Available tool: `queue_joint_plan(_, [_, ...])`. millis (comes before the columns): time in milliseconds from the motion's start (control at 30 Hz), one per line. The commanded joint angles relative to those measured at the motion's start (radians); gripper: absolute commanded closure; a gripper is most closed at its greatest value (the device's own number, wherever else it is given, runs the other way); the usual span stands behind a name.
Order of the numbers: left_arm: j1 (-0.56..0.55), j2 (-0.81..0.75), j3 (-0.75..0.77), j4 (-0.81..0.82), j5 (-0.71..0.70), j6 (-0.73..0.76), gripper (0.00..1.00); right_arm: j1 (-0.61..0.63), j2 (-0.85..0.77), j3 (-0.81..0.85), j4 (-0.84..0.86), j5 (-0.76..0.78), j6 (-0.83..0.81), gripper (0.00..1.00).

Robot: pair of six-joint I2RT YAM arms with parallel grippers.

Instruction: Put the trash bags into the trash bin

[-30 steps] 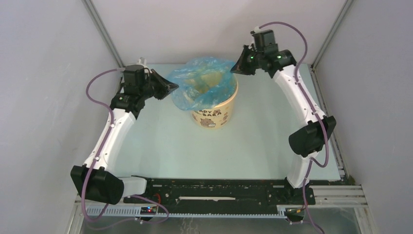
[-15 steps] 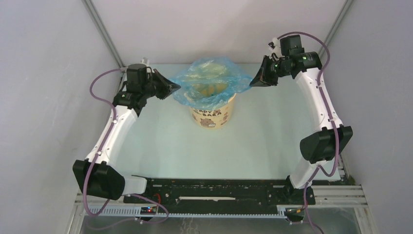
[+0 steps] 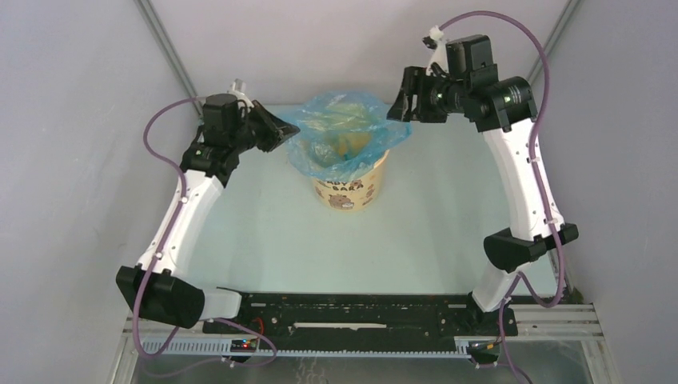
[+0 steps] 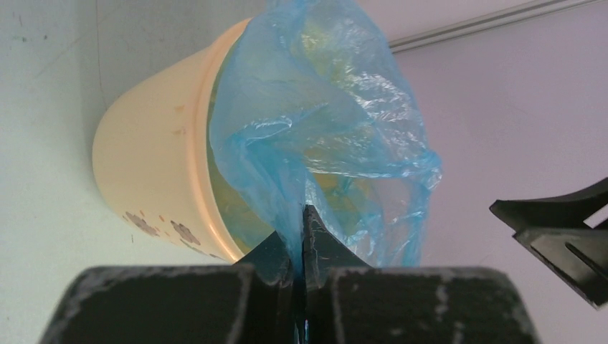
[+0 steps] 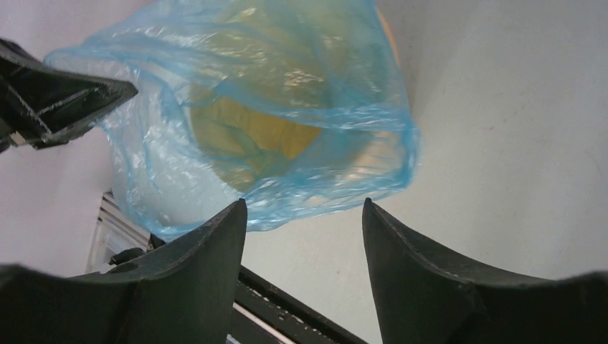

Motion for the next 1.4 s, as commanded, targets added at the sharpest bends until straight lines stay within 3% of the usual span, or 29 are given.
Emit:
queue_joint_plan(0, [-0.005,-0.034,0.097,-0.007,0.001,0.066,0.94,0.074,0.003,0.071,0.006,0.103,-0.051,0.29])
queue_joint_plan(200, [-0.004,-0.019,0.114,-0.051,-0.024,0.106,0.93,0.268,-0.006,-0.070,0.270,0.007,-0.032,0.30])
queue_joint_plan(400, [-0.012,-0.019,0.093,-0.048,-0.014,0.093,0.93,0.349,0.169,0.042,0.235,-0.038,0.029,0.45])
queue_joint_plan(533, [-0.017,-0.019,0.103,-0.043,-0.014,0.089,0.93,0.353,0.211,0.026,0.175,-0.002,0.028,0.51])
queue_joint_plan(833, [-0.025,0.007,0.119,-0.020,-0.033,0.057,0.94,0.340,0.221,-0.176,0.167,0.097,0.006,0.55])
queue_joint_plan(1233, [-0.006,0.092,0.094,-0.010,-0.097,0.084,0.91,0.295,0.384,-0.167,0.270,0.182,-0.024,0.56])
queue_joint_plan(1367, [-0.005,0.103,0.073,-0.015,-0.095,0.098,0.90,0.293,0.440,-0.098,0.219,0.179,-0.047,0.56])
